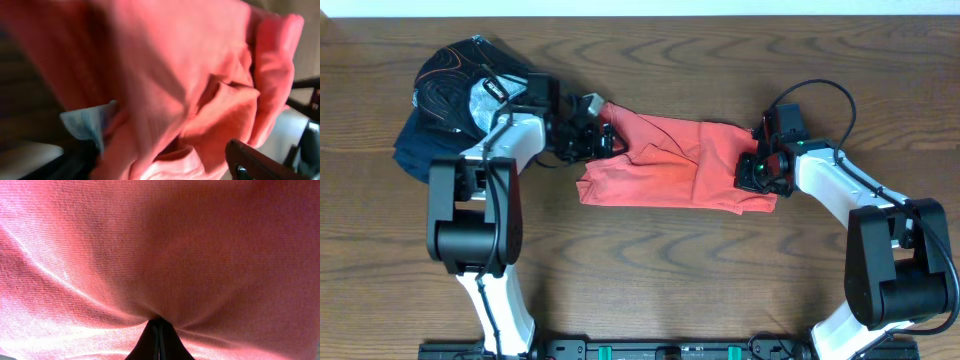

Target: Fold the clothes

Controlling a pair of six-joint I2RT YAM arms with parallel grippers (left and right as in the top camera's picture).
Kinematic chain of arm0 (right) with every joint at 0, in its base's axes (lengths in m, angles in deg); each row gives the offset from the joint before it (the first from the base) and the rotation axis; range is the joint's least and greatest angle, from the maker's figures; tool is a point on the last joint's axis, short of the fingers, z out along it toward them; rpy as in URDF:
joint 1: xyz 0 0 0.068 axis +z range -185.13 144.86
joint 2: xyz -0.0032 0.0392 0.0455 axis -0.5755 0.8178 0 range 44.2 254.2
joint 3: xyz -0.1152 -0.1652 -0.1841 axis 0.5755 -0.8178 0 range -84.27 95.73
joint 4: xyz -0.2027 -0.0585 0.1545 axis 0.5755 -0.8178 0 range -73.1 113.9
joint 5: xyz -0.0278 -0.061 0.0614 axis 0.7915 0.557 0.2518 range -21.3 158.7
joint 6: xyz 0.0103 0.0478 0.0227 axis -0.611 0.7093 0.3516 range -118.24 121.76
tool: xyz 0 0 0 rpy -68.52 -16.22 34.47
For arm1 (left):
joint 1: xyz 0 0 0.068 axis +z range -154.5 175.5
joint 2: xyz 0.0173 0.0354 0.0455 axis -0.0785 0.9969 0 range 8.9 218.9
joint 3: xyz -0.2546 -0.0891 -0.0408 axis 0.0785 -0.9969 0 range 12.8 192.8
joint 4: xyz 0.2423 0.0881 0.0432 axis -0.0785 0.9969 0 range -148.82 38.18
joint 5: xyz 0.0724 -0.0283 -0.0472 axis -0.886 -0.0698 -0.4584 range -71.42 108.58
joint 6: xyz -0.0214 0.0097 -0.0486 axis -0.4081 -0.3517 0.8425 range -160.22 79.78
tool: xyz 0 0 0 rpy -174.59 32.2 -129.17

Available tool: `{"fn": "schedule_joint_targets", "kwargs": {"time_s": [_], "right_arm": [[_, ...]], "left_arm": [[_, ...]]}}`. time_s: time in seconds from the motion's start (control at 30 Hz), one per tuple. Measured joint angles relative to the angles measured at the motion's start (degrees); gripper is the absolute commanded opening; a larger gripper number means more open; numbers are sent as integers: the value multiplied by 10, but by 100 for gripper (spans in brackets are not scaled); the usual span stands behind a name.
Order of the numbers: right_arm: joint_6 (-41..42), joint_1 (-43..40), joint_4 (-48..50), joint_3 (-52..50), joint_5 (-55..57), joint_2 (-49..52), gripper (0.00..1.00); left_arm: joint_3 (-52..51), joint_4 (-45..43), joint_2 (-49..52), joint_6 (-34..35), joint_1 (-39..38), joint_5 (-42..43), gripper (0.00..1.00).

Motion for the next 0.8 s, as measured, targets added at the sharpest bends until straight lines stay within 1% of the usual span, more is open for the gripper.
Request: {"fn": "schedule_joint_targets", "kwargs": {"time_s": [0.1,0.23,0.27,0.3,0.33,0.47,0.53,0.67,0.8], "right_arm": [[0,0,0,0,0,0,1],[0,0,-2,0,-1,0,1],[0,0,-3,0,-1,0,1],[0,0,-5,0,-1,0,1],[0,0,-6,0,-1,0,1],[0,0,-24,0,6,-3,1],[-1,-1,-39,-2,14,-13,1],[-2,-11,-60,-10,23,-80,1],[-3,-30,-59,-10,31,-181,1]], "left_arm": [[-2,-2,6,0,-22,-3,56],[-5,7,10,2,-35,-17,26],[-6,8,12,1,-35,-19,21],[-7,11,14,-1,-34,-20,19],[-8,14,15,0,-33,-20,13],[-5,58,12,0,-27,-32,9],[0,102,7,0,-24,-52,9],[14,210,-18,-5,-15,-141,9],[53,320,-66,-27,-5,-248,9]]}}
